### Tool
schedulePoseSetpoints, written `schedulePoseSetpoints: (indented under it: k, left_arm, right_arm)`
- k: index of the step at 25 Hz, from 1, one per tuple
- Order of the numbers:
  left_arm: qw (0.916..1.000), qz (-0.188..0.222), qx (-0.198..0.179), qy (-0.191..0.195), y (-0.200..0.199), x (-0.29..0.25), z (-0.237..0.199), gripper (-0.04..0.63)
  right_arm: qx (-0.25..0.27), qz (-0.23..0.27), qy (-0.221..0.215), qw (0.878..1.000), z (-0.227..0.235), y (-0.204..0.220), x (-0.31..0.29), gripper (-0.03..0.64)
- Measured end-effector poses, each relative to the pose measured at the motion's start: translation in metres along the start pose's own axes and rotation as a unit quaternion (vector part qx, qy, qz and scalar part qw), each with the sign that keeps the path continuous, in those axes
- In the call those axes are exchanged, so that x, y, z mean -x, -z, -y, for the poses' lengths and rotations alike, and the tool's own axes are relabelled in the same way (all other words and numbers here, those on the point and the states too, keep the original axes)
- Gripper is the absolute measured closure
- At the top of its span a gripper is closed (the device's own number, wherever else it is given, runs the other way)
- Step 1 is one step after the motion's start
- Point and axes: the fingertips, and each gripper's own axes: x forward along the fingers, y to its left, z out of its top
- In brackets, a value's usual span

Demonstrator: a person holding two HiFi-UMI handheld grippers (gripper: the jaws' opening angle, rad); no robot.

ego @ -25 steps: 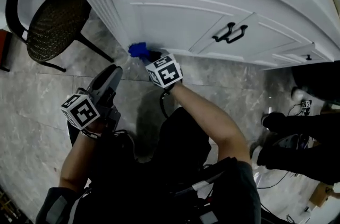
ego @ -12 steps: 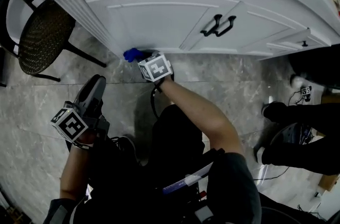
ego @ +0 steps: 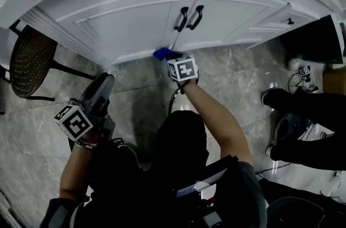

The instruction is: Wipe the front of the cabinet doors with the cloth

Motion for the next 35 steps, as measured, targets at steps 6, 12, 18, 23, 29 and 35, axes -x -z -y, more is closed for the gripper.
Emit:
schedulePoseSetpoints:
  k: [6, 12, 18, 23, 29, 35]
  left_arm:
    - [0.9996, -0.016, -0.016, 0.017, 0.009, -0.013, 0.002, 0.463]
    - [0.9999, -0.009, -0.011, 0.005, 0.004, -0.008, 0.001, 0.463]
    - [1.0, 0.001, -0.005, -0.001, -0.004, -0.009, 0.005, 0.463]
    - [0.9997, 0.01, -0.022, 0.006, -0.016, -0.007, 0.019, 0.463]
    - [0.9992, 0.005, -0.036, 0.016, -0.021, -0.011, 0.038, 0.463]
    - [0.9971, -0.003, -0.07, 0.031, -0.023, -0.019, 0.057, 0.463]
  right_arm:
    - [-0.062, 0.019, 0.063, 0.996, 0.065, 0.014, 0.026, 0.558]
    - [-0.076, 0.068, 0.009, 0.995, 0.033, -0.005, 0.062, 0.558]
    - [-0.023, 0.155, -0.051, 0.986, -0.021, -0.07, 0.126, 0.558]
    - [0.025, 0.294, -0.086, 0.952, -0.063, -0.145, 0.209, 0.558]
    - [0.015, 0.417, -0.062, 0.907, -0.05, -0.21, 0.29, 0.558]
    - [0.027, 0.424, -0.051, 0.904, -0.026, -0.231, 0.297, 0.558]
